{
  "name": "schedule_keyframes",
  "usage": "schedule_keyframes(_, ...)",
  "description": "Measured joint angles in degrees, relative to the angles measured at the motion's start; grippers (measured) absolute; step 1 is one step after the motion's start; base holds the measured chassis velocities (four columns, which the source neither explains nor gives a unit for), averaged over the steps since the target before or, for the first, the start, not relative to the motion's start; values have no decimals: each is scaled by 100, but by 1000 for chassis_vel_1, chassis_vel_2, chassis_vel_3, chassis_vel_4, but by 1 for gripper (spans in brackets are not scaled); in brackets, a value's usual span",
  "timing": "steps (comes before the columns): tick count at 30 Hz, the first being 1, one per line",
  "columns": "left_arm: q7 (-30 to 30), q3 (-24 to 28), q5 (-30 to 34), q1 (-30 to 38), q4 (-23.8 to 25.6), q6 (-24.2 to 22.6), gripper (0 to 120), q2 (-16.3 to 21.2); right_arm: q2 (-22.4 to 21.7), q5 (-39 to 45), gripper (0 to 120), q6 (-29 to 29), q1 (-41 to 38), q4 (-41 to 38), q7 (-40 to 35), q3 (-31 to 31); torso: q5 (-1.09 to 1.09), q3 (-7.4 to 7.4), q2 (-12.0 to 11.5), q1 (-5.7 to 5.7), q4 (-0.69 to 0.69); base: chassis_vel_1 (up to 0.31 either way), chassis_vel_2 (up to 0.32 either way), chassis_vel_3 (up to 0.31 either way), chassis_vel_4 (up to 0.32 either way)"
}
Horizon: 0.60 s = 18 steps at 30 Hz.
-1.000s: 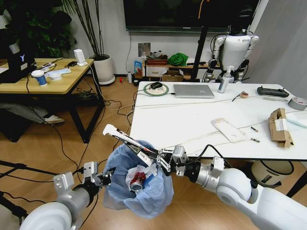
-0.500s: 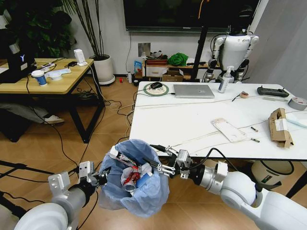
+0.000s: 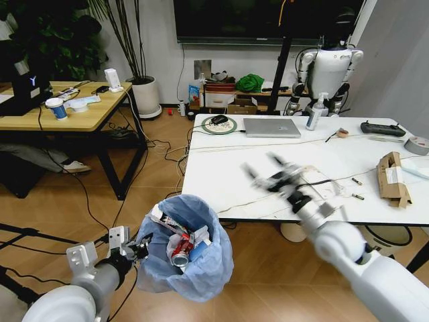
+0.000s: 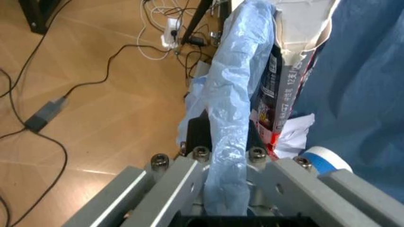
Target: Pick up the trash bin and place the trash from the table into it.
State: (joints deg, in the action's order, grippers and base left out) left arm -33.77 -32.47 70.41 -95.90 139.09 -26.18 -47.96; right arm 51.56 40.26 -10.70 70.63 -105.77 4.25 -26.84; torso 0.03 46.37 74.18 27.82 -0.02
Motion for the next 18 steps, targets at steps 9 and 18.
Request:
schedule_keyframes(9,372,75,-488,-56,-127,141,0,-136,1509,-808,100,-334,1790,-388,684,-2021,0,-1,0,-1,2,0,0,0,0)
schedule_keyframes(18,454,231,-803,-200,-89,205,0,-305,2581,-1195,100,-887,2903,-637,1420,-2346,-3,-1,2,-2,2,0,0,0,0)
